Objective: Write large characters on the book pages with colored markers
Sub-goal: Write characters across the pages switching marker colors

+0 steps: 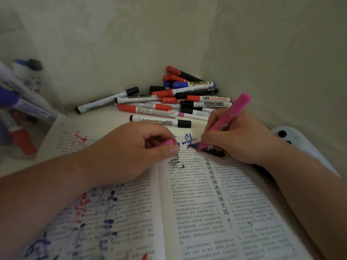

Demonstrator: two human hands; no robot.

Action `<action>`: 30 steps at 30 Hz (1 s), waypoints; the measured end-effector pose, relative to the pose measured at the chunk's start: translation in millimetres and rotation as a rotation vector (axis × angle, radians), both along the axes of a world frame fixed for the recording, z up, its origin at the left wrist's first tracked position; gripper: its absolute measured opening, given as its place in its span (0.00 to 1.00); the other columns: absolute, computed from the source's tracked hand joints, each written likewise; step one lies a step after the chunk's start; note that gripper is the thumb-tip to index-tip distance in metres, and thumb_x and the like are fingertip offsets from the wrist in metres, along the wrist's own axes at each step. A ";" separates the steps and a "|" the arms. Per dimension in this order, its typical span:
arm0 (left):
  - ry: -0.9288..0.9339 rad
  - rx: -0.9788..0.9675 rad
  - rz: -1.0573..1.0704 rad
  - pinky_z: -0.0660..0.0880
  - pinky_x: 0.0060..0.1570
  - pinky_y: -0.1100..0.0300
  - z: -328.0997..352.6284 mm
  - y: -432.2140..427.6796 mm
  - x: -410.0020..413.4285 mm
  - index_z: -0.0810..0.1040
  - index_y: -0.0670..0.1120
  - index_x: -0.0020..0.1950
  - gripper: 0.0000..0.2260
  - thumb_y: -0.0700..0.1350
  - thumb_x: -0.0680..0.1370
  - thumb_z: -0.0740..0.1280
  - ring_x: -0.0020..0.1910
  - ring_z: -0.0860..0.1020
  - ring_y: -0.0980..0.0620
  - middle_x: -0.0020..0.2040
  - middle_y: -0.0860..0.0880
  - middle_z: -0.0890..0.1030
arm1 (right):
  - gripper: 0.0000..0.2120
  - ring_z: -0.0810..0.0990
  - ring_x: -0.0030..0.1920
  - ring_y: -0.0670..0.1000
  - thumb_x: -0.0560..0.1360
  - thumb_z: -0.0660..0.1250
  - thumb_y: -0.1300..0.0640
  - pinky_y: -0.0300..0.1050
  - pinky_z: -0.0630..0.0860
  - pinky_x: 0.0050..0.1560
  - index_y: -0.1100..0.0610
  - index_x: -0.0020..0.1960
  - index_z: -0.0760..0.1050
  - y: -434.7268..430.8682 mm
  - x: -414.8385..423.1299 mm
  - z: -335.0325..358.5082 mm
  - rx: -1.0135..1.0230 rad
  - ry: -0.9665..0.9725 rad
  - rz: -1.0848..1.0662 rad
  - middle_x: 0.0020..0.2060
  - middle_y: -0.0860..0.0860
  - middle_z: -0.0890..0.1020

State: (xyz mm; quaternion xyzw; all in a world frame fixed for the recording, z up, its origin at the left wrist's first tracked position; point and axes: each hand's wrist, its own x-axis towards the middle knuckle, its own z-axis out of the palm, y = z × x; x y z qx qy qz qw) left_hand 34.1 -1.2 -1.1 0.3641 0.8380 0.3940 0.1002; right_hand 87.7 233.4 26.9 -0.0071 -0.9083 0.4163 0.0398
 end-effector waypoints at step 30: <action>-0.026 0.026 -0.099 0.71 0.39 0.71 9.5 0.0 8.6 0.82 0.62 0.47 0.08 0.60 0.69 0.71 0.38 0.77 0.63 0.38 0.66 0.82 | 0.09 0.67 0.24 0.46 0.69 0.72 0.54 0.37 0.65 0.27 0.61 0.42 0.81 -10.9 12.8 0.7 -0.564 0.224 0.264 0.30 0.53 0.81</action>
